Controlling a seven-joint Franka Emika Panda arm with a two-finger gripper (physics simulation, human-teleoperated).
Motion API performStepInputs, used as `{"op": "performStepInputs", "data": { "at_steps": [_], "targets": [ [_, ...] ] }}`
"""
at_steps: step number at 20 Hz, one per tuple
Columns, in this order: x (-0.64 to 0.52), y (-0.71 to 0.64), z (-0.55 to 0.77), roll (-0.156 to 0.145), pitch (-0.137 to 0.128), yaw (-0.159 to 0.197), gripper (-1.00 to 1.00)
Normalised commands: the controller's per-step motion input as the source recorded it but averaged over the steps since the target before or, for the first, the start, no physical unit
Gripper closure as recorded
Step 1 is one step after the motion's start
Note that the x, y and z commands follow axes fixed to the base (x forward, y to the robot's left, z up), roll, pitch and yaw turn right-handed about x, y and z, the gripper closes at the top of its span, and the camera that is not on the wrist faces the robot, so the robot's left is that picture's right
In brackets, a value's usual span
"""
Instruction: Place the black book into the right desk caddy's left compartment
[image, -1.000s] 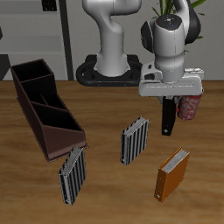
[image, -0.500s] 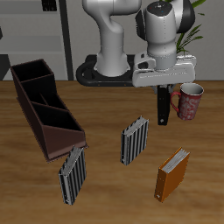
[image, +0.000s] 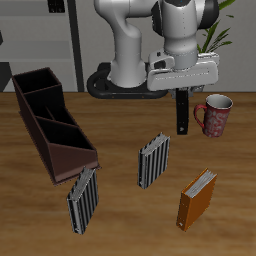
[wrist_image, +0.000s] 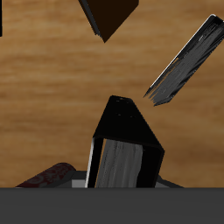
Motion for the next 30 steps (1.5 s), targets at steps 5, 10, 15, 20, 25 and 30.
{"op": "performStepInputs", "data": {
  "at_steps": [5, 10, 15, 20, 25, 30],
  "targets": [
    [-0.10, -0.21, 0.21, -0.037, -0.019, 0.036, 1.00],
    [0.00, -0.33, 0.13, -0.065, -0.014, 0.049, 1.00],
    [0.01, -0.40, 0.11, -0.023, 0.014, 0.029, 1.00],
    [-0.08, -0.30, 0.15, -0.014, -0.010, 0.033, 1.00],
    [-0.12, -0.32, 0.15, -0.022, -0.018, 0.074, 1.00],
    [-0.12, -0.23, 0.16, -0.023, -0.035, 0.054, 1.00]
  ]
}}
